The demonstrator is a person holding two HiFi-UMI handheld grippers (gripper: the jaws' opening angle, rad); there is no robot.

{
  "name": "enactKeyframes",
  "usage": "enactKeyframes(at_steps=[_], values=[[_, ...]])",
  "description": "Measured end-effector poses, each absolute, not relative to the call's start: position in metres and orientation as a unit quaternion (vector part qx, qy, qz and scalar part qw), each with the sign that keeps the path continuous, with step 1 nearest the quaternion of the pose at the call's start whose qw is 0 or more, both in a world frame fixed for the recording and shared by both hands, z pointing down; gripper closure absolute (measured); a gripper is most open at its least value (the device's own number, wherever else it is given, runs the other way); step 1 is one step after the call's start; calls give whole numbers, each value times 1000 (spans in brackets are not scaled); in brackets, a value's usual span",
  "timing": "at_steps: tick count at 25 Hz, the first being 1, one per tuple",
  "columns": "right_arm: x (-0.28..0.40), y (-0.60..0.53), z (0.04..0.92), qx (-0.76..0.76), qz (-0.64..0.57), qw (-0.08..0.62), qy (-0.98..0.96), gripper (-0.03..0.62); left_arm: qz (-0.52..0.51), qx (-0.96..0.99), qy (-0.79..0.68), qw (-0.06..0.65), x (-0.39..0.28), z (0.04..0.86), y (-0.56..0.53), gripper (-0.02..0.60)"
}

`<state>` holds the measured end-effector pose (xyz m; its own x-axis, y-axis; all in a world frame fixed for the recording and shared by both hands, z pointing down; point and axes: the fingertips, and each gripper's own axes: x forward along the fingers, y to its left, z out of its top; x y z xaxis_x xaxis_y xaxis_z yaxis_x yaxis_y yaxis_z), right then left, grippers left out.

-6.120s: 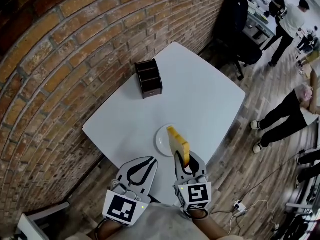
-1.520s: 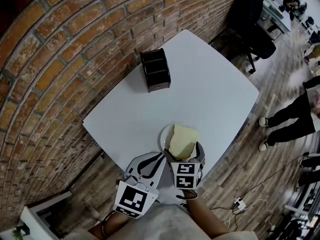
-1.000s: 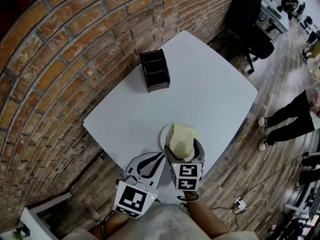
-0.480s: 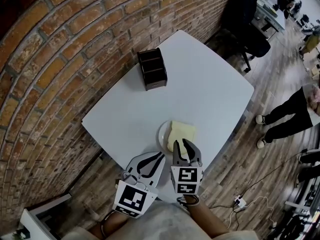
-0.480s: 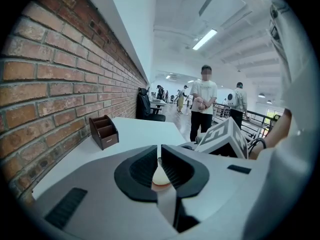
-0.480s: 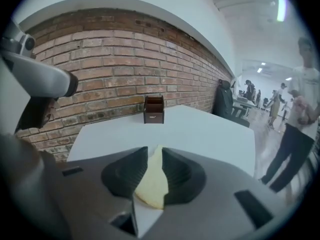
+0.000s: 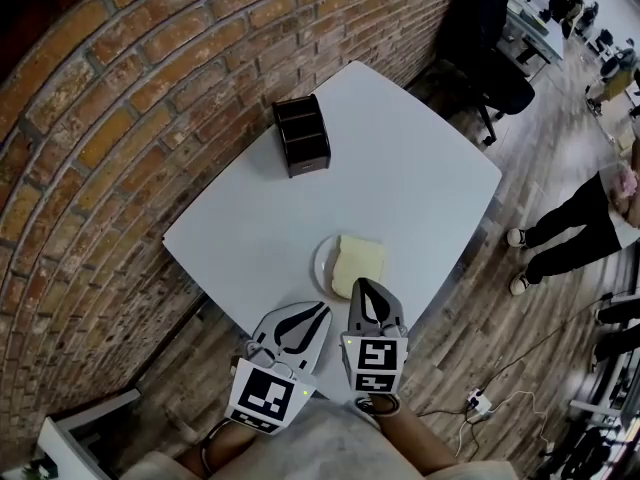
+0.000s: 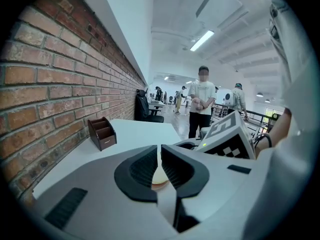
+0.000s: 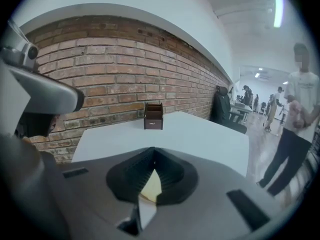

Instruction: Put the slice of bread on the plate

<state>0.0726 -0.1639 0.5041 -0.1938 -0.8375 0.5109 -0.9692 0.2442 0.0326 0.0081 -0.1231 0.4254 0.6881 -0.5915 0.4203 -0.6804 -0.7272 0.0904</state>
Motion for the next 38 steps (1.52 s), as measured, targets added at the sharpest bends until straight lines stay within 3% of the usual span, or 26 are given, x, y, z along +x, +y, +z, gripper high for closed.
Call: enactKeyframes(at_steps=[38], values=[[41,-50,388,593,84,158,-785,587,146,929,-328,86,-3,390,-61,551]])
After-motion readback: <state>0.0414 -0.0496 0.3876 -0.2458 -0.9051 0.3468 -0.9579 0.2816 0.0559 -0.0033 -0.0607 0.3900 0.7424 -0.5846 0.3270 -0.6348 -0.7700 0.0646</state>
